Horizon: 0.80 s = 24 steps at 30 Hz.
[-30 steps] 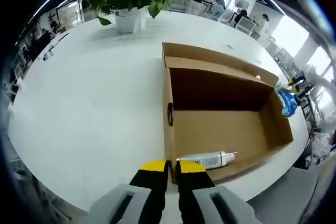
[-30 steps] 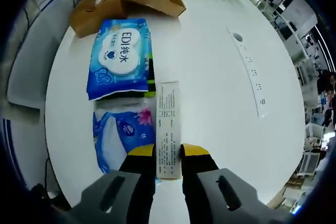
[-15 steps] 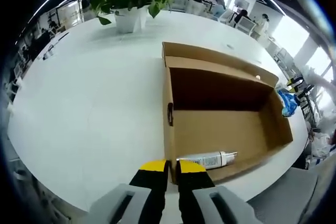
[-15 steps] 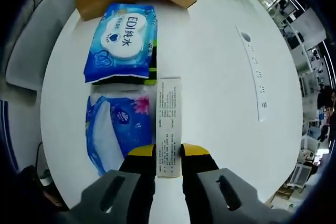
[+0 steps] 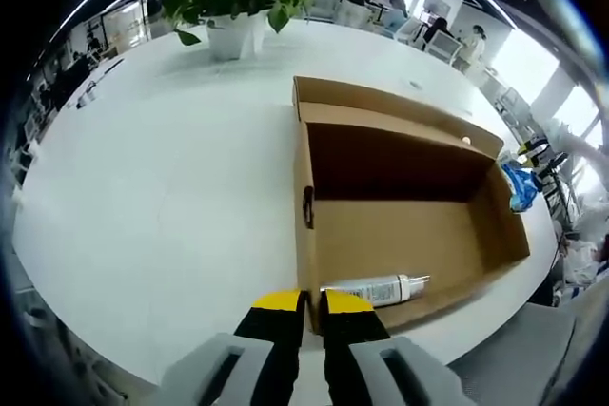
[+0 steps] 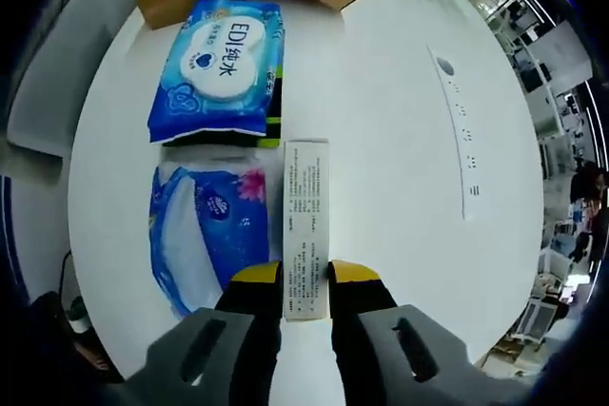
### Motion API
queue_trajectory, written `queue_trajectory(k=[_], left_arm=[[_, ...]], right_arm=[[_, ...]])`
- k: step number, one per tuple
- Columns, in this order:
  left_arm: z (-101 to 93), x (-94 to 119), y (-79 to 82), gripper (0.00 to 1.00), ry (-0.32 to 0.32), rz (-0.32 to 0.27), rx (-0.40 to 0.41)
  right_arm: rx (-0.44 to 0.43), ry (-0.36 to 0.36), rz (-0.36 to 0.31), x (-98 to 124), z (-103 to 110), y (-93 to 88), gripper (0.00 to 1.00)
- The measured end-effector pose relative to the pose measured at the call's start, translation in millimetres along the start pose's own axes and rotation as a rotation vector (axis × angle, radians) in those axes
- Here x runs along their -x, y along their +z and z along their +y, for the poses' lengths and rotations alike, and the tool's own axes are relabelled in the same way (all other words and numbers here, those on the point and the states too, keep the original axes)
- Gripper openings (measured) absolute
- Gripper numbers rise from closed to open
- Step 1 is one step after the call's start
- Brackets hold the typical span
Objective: Operate the shoe box by opening the lid, removing the specified soft item, and placing it in the target area until the item is outside and the box remains undamaged.
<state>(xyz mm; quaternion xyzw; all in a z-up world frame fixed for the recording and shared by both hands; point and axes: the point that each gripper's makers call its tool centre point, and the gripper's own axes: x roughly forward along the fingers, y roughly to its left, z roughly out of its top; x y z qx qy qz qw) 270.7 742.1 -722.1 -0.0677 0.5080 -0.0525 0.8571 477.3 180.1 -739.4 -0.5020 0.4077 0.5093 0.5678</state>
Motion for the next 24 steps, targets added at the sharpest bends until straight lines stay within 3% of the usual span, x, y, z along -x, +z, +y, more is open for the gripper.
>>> queue_trajectory(k=[12, 20, 24], left_arm=[[0.0, -1, 1.0, 0.07, 0.000, -0.011, -0.008], [1.0, -2, 5.1, 0.08, 0.005, -0.041, -0.085], [0.6, 0, 6.3, 0.16, 0.000, -0.053, -0.115]], right_arm=[[0.013, -0.050, -0.013, 4, -9, 6.7, 0.22], [-0.009, -0.087, -0.048, 16, -10, 17.7, 0.31], [-0.038, -0.104, -0.064, 25, -7, 22.9, 0.34]])
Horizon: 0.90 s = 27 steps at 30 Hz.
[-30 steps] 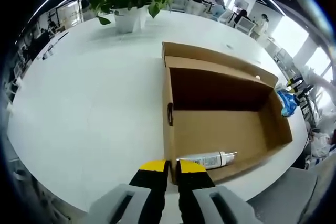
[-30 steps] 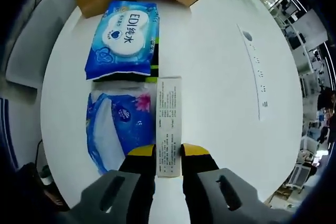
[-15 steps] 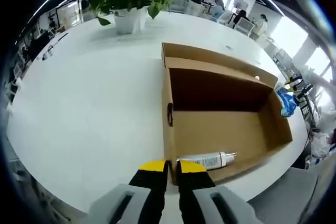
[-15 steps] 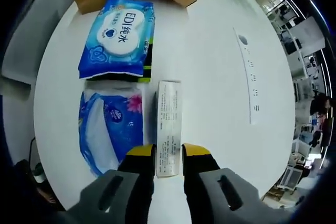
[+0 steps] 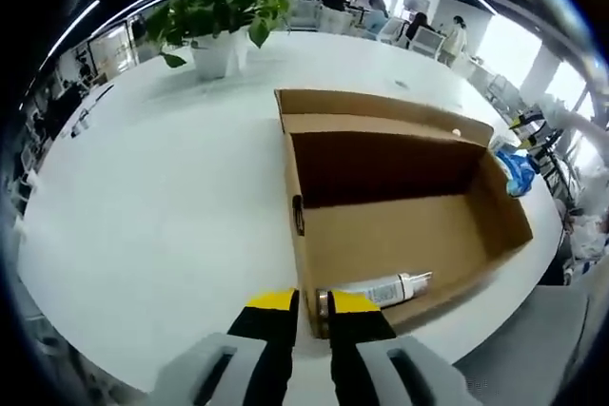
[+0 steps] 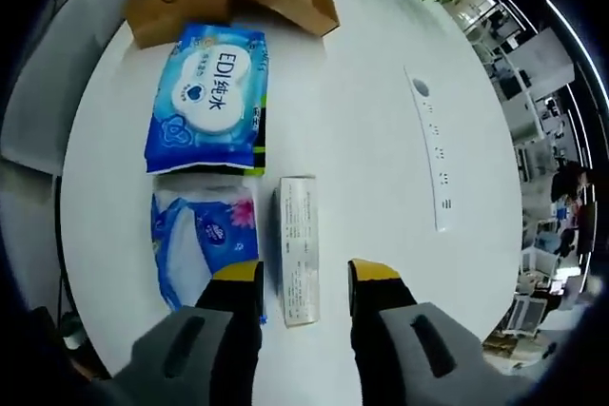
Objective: Operate the shoe box by opening the lid, removing the specified soft item, and placing it in the target area until the item is outside and the box remains undamaged.
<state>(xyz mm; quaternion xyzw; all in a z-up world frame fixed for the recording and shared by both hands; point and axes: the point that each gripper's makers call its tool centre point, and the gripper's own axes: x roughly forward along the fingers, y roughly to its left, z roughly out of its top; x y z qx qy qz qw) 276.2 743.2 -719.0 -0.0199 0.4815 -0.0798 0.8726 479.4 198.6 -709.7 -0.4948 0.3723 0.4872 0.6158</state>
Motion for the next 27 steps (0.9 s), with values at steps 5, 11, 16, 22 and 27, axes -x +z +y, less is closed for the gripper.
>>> queue_trajectory(k=[5, 11, 16, 22, 27], left_arm=[[-1.0, 6, 1.0, 0.22, -0.002, -0.020, -0.026], [-5.5, 16, 11.4, 0.28, -0.008, -0.062, -0.068], [-14.9, 24, 23.2, 0.32, -0.045, -0.084, -0.128], [-27.7, 29, 31.3, 0.39, -0.093, -0.076, -0.251], [-39.4, 27, 38.3, 0.42, -0.152, -0.059, -0.367]], right_arm=[[-0.035, -0.024, -0.023, 13, 5, 6.3, 0.39], [-0.109, -0.053, -0.077, 30, 10, 15.5, 0.46], [-0.155, -0.072, -0.112, 40, 15, 21.8, 0.51], [-0.220, -0.099, -0.169, 55, 26, 34.9, 0.59], [-0.281, -0.122, -0.231, 68, 42, 48.2, 0.64]])
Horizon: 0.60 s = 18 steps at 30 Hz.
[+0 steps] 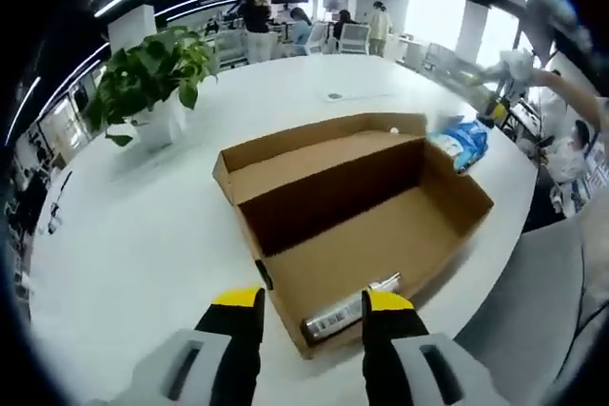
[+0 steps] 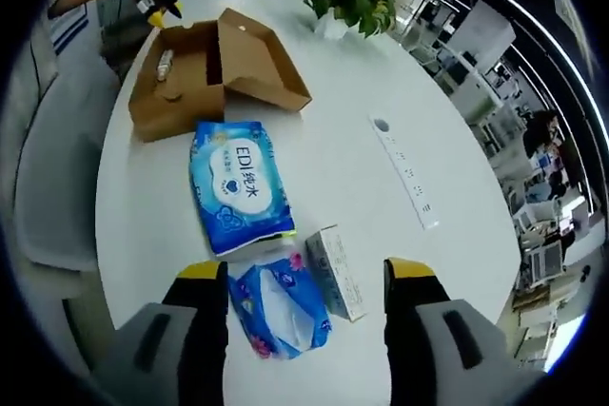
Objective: Operate the shoe box by opening the lid, removing the specified soft item, and placing it in the target area until the item is outside and the box remains undamaged.
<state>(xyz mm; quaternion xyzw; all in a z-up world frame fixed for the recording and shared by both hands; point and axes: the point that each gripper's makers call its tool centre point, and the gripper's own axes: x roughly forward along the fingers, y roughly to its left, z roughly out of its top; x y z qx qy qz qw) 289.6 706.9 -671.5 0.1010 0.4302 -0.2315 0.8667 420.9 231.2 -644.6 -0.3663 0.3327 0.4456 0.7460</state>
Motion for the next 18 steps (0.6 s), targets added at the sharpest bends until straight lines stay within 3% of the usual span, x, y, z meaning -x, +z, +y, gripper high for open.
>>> queue_trajectory(k=[8, 18], left_arm=[[-10.3, -3, 16.8, 0.48, -0.092, 0.027, -0.177], [-14.3, -12, 20.3, 0.52, -0.187, 0.099, -0.356]], right_arm=[[-0.088, -0.016, -0.067, 15, 29, 12.6, 0.75], [-0.160, -0.049, -0.138, 32, 60, 26.0, 0.84]])
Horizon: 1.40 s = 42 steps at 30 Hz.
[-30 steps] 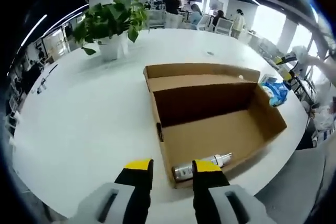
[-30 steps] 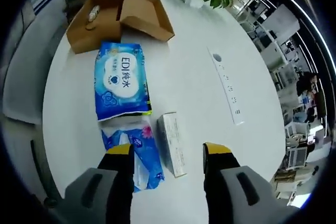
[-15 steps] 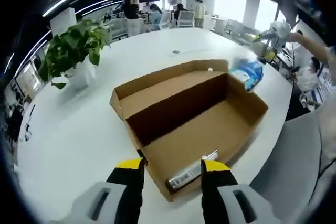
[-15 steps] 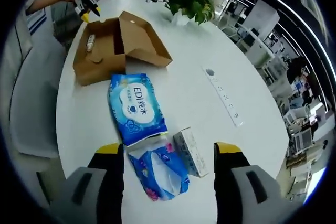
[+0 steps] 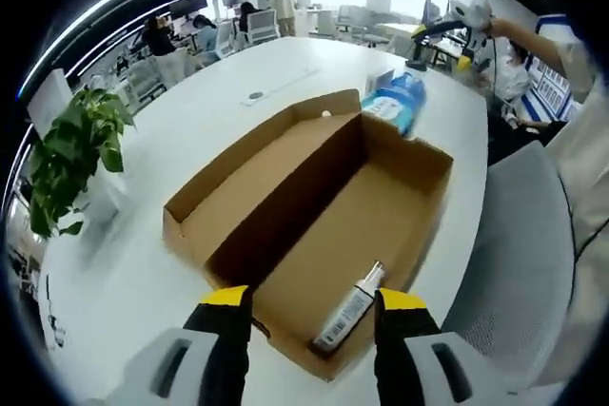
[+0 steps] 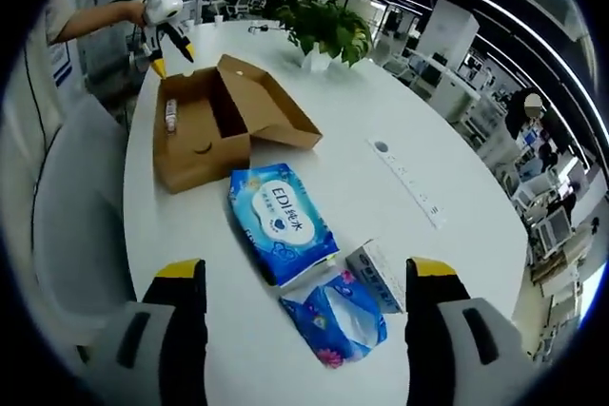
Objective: Operate the shoe box by opening the lid, removing the specified soft item, and placing it in the target area until the item is outside and the box remains undamaged.
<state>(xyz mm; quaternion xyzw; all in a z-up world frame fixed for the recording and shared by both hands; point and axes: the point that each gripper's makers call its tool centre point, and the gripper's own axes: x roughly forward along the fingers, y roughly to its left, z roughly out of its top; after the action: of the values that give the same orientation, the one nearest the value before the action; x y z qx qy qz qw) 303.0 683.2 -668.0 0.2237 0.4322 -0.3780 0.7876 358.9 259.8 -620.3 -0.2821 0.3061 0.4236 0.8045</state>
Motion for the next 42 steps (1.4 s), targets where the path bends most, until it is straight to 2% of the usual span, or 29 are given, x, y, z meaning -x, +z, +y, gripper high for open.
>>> queue_trajectory(k=[5, 14, 20, 28, 31, 35, 37, 42], left_arm=[[-2.6, -7, 3.1, 0.54, -0.077, 0.022, -0.041], [-8.2, -18, 6.3, 0.58, -0.164, 0.069, -0.118], [-13.0, -28, 0.8, 0.63, -0.230, 0.126, -0.166], [-14.7, -39, -10.2, 0.64, -0.299, 0.214, -0.246], [-17.8, -42, -16.3, 0.66, -0.339, 0.262, -0.277], [-16.2, -49, -13.3, 0.66, -0.363, 0.271, -0.291], [-12.3, -53, -17.0, 0.66, -0.366, 0.302, -0.325], [-19.0, -58, -22.4, 0.66, -0.418, 0.345, -0.360]], right_arm=[[-0.055, -0.016, -0.044, 5, 17, 3.9, 0.89], [-0.121, -0.013, -0.080, 7, 50, 3.1, 0.95], [-0.176, -0.014, -0.103, 8, 64, 1.5, 0.96], [-0.225, -0.010, -0.112, 6, 86, -3.2, 0.96], [-0.253, 0.001, -0.103, 4, 92, -7.4, 0.96], [-0.264, 0.003, -0.101, 4, 98, -10.3, 0.96], [-0.276, 0.001, -0.099, 3, 99, -12.0, 0.96], [-0.296, -0.010, -0.095, 4, 98, -15.8, 0.96]])
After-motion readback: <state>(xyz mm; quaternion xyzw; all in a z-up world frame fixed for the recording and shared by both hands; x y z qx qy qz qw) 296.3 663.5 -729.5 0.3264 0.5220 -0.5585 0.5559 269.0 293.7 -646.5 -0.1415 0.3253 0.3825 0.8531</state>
